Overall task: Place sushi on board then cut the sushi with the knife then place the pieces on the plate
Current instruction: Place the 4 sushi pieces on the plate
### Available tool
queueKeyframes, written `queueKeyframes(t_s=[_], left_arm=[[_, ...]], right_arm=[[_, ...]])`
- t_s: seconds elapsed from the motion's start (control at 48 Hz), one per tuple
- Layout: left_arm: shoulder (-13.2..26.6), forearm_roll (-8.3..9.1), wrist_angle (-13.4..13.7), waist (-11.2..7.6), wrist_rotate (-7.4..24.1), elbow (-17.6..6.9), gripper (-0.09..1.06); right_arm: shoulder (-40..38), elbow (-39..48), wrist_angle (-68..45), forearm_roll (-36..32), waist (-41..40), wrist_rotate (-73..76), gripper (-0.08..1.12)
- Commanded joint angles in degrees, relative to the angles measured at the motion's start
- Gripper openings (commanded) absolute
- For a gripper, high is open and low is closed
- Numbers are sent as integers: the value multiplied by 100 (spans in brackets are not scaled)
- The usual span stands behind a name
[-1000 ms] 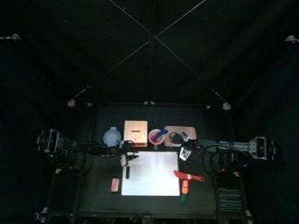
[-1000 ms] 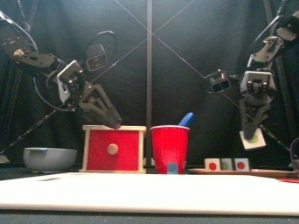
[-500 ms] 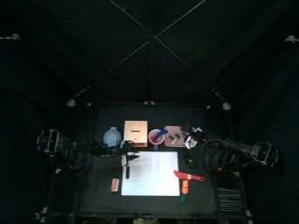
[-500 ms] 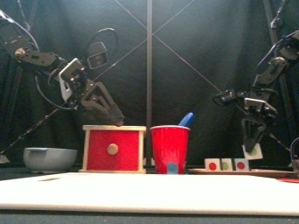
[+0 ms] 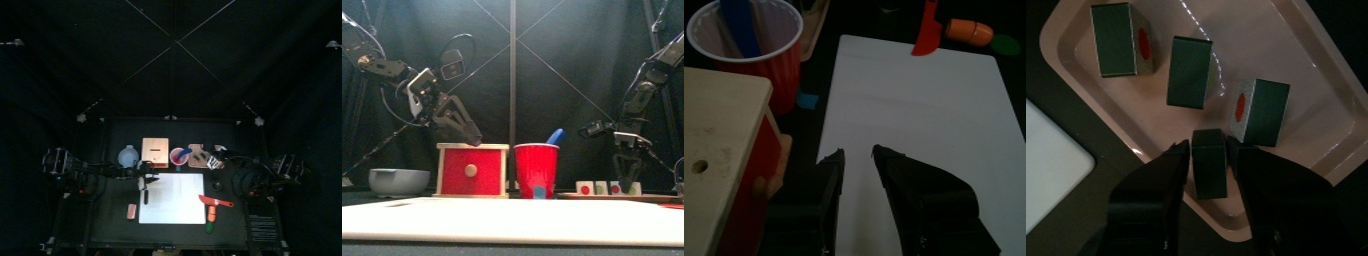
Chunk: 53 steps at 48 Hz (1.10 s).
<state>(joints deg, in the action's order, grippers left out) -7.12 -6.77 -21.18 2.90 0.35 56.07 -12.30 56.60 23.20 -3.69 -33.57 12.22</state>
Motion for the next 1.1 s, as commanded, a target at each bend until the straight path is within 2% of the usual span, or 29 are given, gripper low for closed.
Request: queueKeyframes(t_s=[0.021, 0.125, 0.396, 0.604, 0.875, 1.104], left_arm=[[-79, 9, -26, -18, -9, -62, 72], [-79, 9, -26, -35, -9, -62, 72], [-70, 0, -26, -35, -18, -79, 72], [-79, 0, -26, -26, -18, -18, 72], [-53, 0, -26, 9, -9, 35, 72], [-53, -9, -26, 88, -18, 35, 72]], right_arm=[[-62, -141, 35, 18, -18, 9, 82], [-220, -176, 237, 9, 9, 9, 86], [-1134, -413, 853, 26, 299, 9, 86], [-1767, -598, 712, -70, 659, -26, 86], [-1714, -589, -387, -483, 1046, -35, 86], [-1503, -536, -712, -782, 1169, -53, 86]])
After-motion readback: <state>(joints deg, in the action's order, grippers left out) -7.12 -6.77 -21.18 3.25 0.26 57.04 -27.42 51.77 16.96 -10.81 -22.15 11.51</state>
